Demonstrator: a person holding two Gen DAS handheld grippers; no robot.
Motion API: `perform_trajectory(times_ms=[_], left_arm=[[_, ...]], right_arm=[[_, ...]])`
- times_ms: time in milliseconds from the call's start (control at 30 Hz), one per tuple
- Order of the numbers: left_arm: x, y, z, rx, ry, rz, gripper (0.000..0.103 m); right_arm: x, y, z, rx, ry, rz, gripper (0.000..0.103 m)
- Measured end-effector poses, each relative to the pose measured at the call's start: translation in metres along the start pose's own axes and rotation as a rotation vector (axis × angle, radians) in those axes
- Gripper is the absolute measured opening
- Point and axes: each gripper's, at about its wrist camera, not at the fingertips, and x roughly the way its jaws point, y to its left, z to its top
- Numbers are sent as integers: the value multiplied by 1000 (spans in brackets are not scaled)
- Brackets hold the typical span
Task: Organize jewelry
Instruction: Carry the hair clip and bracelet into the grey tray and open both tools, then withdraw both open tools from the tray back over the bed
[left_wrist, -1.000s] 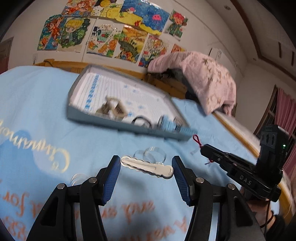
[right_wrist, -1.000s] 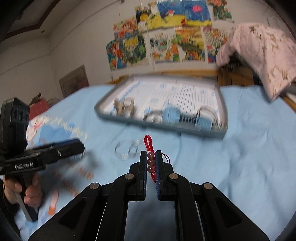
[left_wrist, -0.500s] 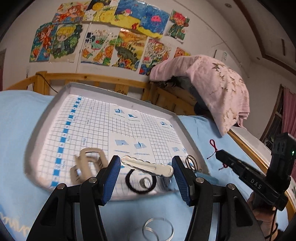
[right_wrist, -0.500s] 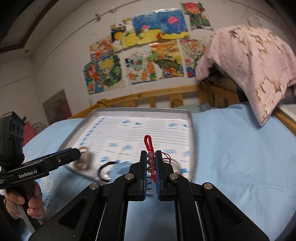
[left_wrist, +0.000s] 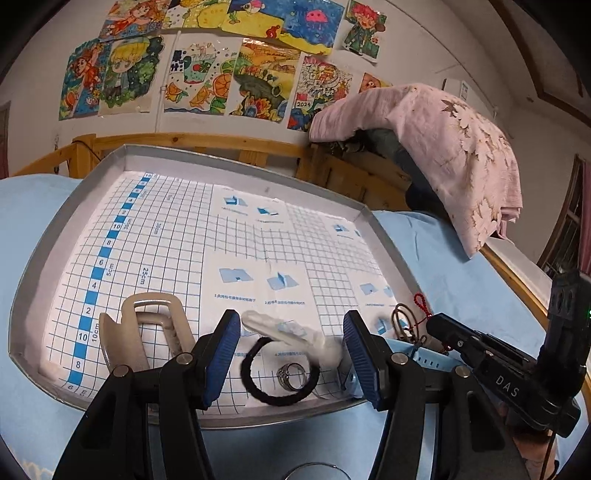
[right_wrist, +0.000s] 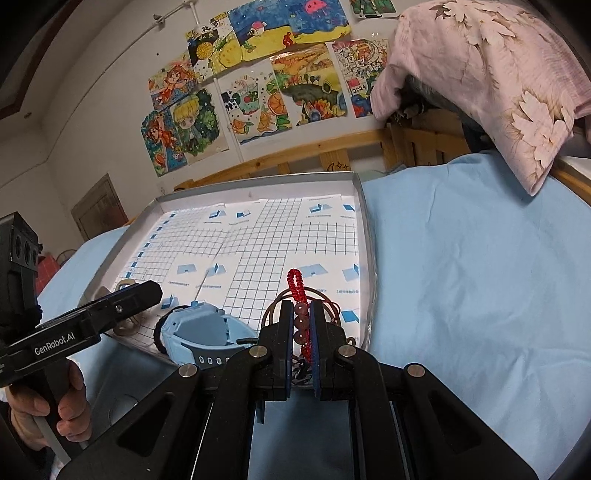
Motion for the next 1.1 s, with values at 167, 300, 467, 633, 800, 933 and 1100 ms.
perform_trajectory(times_ms=[167, 300, 467, 633, 800, 933, 1100], left_arm=[[1, 0, -2, -12, 2, 10, 70], [-6, -1, 0, -26, -21, 5, 75], [-28, -3, 2, -53, -63, 7, 80], [-67, -4, 4, -68, -120, 27, 98], [-129, -3, 1, -81, -237, 74, 103], [-180, -3, -9, -42, -310, 119, 103], [-241, -5, -33, 19, -384, 169, 103]], right_arm=[[1, -1, -3, -2, 12, -4, 8], [-1, -2, -3, 2, 12, 0, 10], [-9, -3, -2, 4, -8, 1, 32], [-34, 6, 6, -16, -54, -15, 44], [-86, 34, 11, -102, -146, -31, 77], [-136, 57, 6, -120, -248, -30, 93], [-192, 87, -12, -143, -329, -26, 98]])
